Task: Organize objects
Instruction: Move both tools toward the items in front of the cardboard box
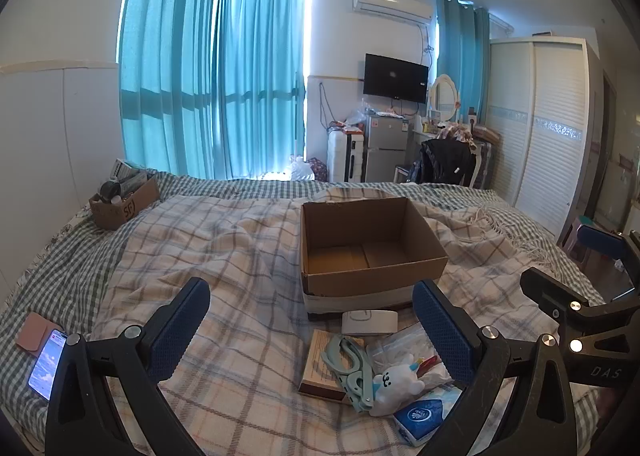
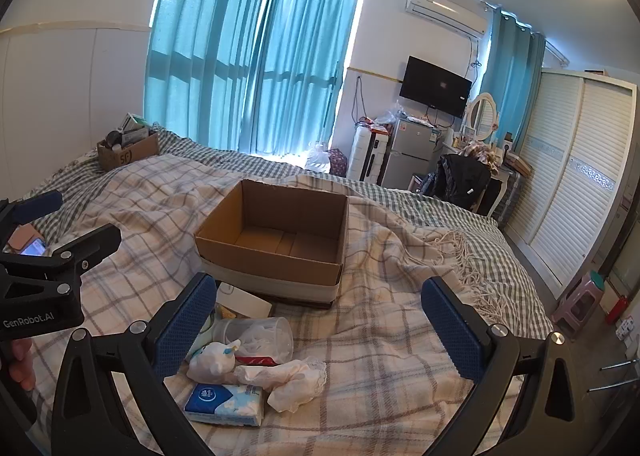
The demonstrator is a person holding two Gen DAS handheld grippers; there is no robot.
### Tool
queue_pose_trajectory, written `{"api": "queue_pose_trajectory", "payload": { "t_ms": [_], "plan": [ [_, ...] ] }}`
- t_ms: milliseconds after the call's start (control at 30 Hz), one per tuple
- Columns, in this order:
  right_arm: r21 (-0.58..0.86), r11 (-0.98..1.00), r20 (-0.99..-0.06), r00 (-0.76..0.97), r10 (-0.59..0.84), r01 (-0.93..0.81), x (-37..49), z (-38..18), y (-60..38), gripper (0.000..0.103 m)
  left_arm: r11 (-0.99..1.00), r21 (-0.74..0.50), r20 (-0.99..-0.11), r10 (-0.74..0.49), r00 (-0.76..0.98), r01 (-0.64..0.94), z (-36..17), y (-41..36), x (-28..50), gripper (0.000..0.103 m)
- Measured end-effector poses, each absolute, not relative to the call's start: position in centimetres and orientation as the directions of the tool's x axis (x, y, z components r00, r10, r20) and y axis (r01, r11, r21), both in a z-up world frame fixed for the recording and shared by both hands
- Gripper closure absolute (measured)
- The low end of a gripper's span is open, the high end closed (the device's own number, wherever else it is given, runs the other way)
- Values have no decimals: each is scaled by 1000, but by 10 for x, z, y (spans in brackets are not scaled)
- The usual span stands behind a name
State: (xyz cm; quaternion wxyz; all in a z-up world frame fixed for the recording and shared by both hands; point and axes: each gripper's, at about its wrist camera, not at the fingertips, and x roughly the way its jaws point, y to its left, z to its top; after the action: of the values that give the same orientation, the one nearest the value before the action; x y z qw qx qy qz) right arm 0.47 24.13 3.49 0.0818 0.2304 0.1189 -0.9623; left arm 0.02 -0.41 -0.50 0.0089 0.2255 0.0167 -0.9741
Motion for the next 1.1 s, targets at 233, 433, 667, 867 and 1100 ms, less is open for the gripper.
{"api": "queue_pose_trajectory", "payload": {
  "t_ms": [233, 433, 667, 867, 1100],
  "plan": [
    [-192, -958, -465, -880, -100, 211, 4, 34, 242, 0, -999, -30, -438, -9, -899, 25, -5, -4, 0, 0],
    [-198, -956, -467, -878, -103, 218, 5, 33, 240, 0, -999, -28, -444, -14, -896, 30, -6, -4, 0, 0],
    [-194, -956, -475, -874, -105, 220, 5, 30, 241, 0, -999, -25, -451, -18, -892, 32, -7, -5, 0, 0],
    [-188, -954, -498, -860, -112, 233, 2, 27, 243, 0, -999, -27, -467, -16, -884, 32, -11, -4, -2, 0],
    [-207, -948, -568, -819, -84, 240, -12, 5, 239, 6, -999, -27, -494, -6, -870, 22, -24, -3, -6, 0]
  ]
}}
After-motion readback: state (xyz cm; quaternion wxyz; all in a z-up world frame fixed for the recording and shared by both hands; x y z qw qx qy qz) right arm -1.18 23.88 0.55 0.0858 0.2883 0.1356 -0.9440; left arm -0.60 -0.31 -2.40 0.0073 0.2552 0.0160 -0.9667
